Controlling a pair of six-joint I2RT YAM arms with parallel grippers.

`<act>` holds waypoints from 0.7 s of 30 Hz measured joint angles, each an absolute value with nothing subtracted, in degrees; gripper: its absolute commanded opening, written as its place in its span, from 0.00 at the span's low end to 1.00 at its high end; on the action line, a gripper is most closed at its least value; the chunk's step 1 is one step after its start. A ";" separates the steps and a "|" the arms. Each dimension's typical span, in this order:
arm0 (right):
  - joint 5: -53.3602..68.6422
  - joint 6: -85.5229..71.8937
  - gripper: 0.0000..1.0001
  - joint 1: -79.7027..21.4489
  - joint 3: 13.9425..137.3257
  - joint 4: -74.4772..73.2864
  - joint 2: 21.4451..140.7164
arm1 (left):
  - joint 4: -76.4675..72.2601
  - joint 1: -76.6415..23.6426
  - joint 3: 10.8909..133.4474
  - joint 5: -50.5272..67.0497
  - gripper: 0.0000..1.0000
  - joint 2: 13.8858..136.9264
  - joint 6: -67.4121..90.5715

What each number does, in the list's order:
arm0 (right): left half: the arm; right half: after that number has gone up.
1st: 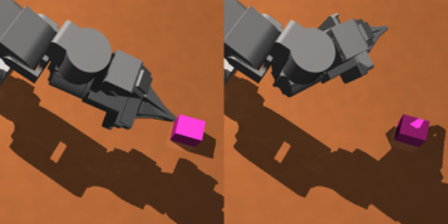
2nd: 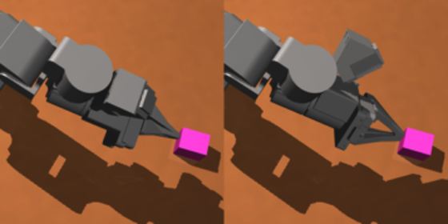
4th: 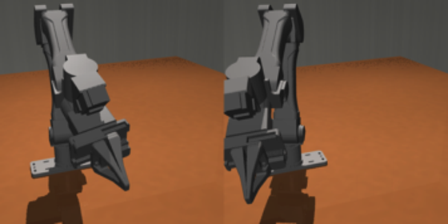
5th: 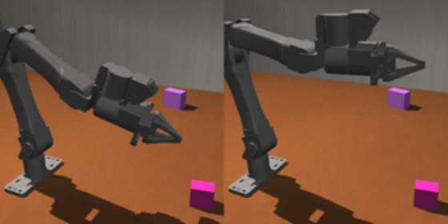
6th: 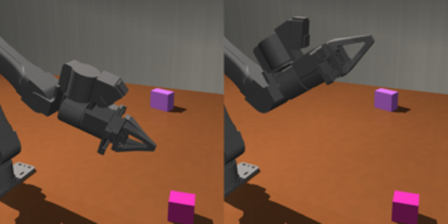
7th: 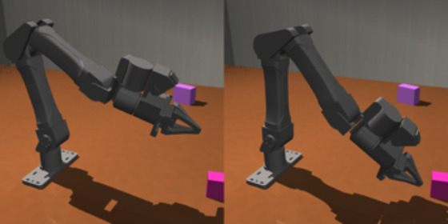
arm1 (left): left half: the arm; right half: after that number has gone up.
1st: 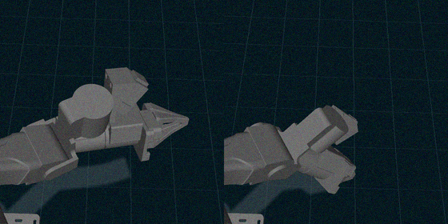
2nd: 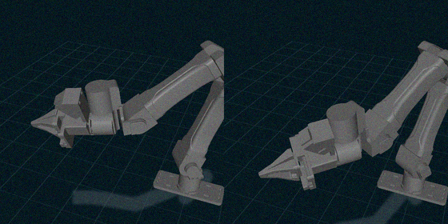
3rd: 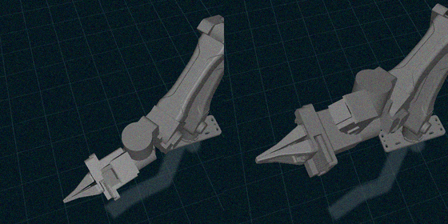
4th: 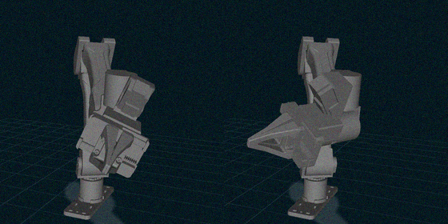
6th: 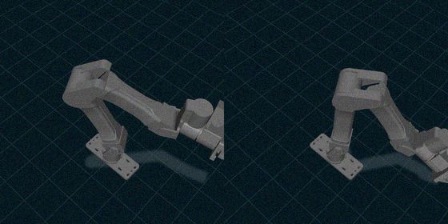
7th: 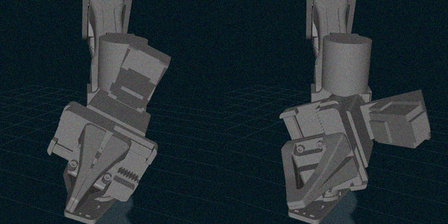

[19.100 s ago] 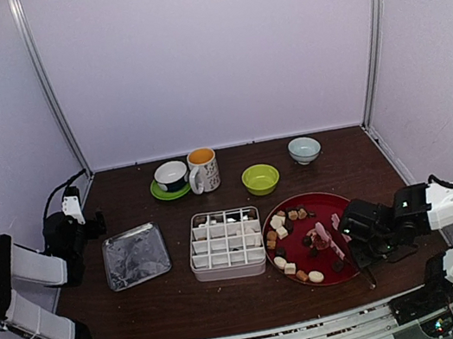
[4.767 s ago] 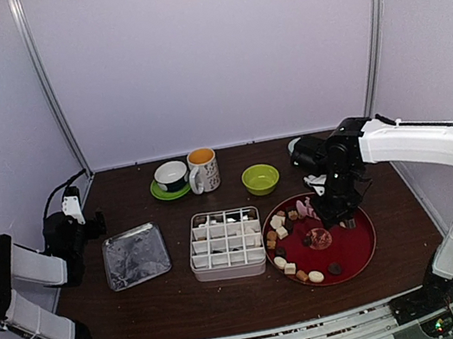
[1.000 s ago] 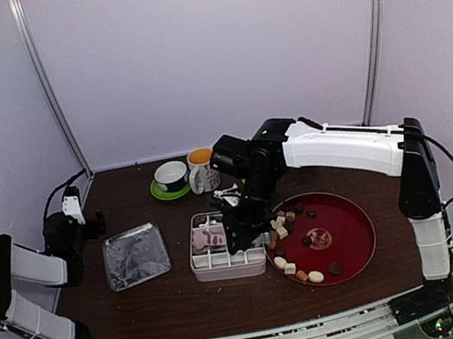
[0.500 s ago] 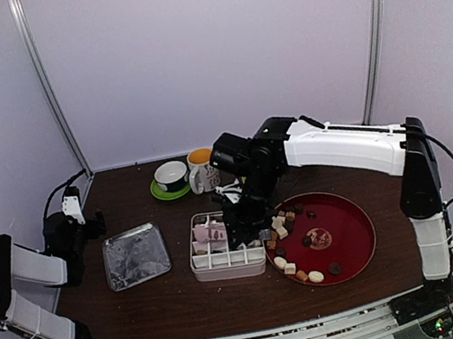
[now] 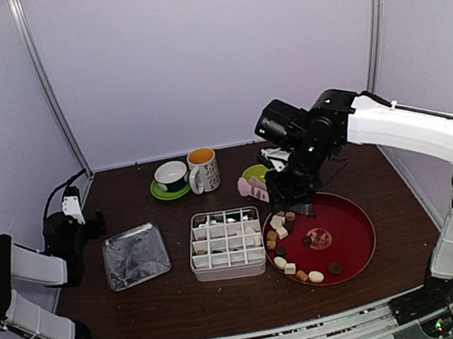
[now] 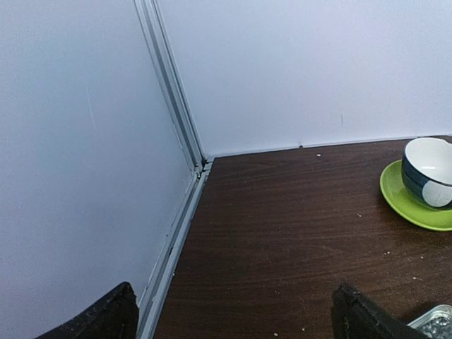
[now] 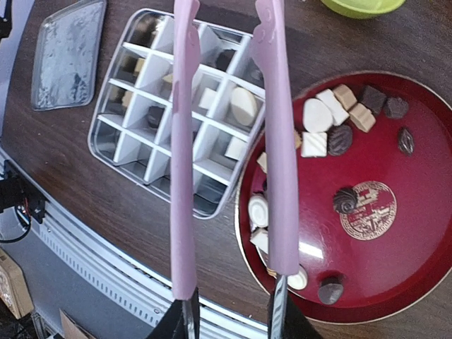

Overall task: Pack the chocolate
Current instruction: Place the fake chocolate in the empty pocket of the box.

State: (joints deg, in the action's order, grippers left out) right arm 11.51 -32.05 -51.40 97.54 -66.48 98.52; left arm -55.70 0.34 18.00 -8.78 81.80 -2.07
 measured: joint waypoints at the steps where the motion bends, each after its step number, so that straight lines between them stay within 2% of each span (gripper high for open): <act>1: 10.74 -32.49 0.32 -51.27 95.79 -66.24 97.45 | -55.70 0.34 18.00 -8.75 0.98 81.80 -2.07; 11: 5.65 -36.56 0.32 -49.41 83.42 -64.82 88.97 | -55.70 0.34 18.00 -8.75 0.98 81.80 -2.07; 21: 3.75 -39.40 0.31 -48.60 81.47 -64.42 86.46 | -55.70 0.34 18.00 -8.75 0.98 81.80 -2.07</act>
State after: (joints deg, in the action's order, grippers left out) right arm 3.75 -39.40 -48.60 81.47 -64.42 86.46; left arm -55.70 0.34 18.00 -8.75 81.80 -2.07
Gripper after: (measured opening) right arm 0.318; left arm 0.978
